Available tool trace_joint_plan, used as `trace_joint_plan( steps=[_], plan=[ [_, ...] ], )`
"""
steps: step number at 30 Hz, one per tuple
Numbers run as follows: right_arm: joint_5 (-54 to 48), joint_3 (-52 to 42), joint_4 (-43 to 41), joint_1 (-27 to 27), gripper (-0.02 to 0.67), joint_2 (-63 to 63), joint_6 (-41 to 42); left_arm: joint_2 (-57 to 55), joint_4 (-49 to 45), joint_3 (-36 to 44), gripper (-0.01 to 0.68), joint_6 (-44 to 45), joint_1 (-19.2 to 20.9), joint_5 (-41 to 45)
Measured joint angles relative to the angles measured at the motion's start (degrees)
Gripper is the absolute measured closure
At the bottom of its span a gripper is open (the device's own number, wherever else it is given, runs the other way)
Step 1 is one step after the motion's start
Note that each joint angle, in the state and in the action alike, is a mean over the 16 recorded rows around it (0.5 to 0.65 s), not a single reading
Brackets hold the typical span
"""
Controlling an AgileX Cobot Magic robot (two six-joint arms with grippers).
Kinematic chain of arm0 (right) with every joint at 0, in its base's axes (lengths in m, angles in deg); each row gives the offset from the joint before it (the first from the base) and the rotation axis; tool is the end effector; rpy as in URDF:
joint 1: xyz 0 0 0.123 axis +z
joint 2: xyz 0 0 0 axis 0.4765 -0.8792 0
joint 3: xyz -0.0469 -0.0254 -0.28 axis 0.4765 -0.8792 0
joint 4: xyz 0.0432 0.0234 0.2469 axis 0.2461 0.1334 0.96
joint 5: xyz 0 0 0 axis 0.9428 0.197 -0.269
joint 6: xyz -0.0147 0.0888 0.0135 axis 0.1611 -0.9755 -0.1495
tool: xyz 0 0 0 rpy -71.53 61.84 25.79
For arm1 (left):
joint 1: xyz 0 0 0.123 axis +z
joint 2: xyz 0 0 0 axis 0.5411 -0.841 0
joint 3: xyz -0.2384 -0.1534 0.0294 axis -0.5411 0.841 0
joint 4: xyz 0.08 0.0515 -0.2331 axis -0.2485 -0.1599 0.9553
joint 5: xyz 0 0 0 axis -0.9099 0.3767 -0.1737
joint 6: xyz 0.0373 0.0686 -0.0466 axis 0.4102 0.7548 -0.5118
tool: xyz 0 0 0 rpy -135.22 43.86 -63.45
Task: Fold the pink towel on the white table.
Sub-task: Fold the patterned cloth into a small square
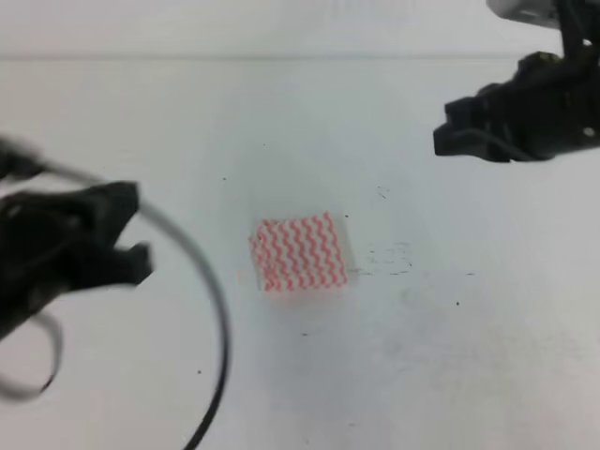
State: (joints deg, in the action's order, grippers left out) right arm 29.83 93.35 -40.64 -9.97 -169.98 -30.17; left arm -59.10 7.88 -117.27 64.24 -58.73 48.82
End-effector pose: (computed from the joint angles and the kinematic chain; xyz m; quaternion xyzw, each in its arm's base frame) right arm 0.2871 0.1344 0.3589 -0.1318 0.8962 0.2806 0.3173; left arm 0.1907 -0.0981 0.3117 0.1676 0.7896 -0.1730 0.5644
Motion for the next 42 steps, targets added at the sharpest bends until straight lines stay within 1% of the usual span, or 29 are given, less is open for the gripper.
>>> trace_joint_plan(
  steps=[4, 8, 12, 15, 21, 29, 35, 42],
  plan=[
    [1.3, -5.6, 1.2, 0.4, 0.667, 6.6, -0.3, 12.1, 1.5, 8.2, 0.677, -0.3, 0.0, -2.0],
    [2.1, -11.0, 2.2, 0.8, 0.667, 13.3, -0.5, 22.6, 2.6, 14.8, 0.677, -0.6, 0.0, -2.6],
    [3.6, -17.1, 2.8, 1.3, 0.667, 21.1, -0.2, 29.7, 3.3, 19.5, 0.677, -0.6, 0.0, -2.2],
    [5.9, -22.4, 3.0, 1.5, 0.667, 27.7, 0.1, 32.9, 3.8, 22.4, 0.677, -0.2, 0.0, -2.4],
    [12.2, -33.4, 3.0, 1.6, 0.667, 41.5, 0.7, 35.5, 4.6, 27.8, 0.677, 0.2, 0.0, -5.5],
    [22.9, -46.6, 3.2, 1.6, 0.667, 56.8, 1.2, 35.7, 5.0, 34.0, 0.677, -0.2, 0.0, -13.1],
    [31.9, -53.7, 3.3, 1.6, 0.667, 63.4, 1.2, 35.7, 5.2, 36.6, 0.676, -1.0, 0.0, -16.5],
    [42.5, -59.7, 3.4, 1.6, 0.667, 66.0, 1.2, 35.7, 5.2, 37.6, 0.677, -0.9, 0.0, -17.0]
  ],
)
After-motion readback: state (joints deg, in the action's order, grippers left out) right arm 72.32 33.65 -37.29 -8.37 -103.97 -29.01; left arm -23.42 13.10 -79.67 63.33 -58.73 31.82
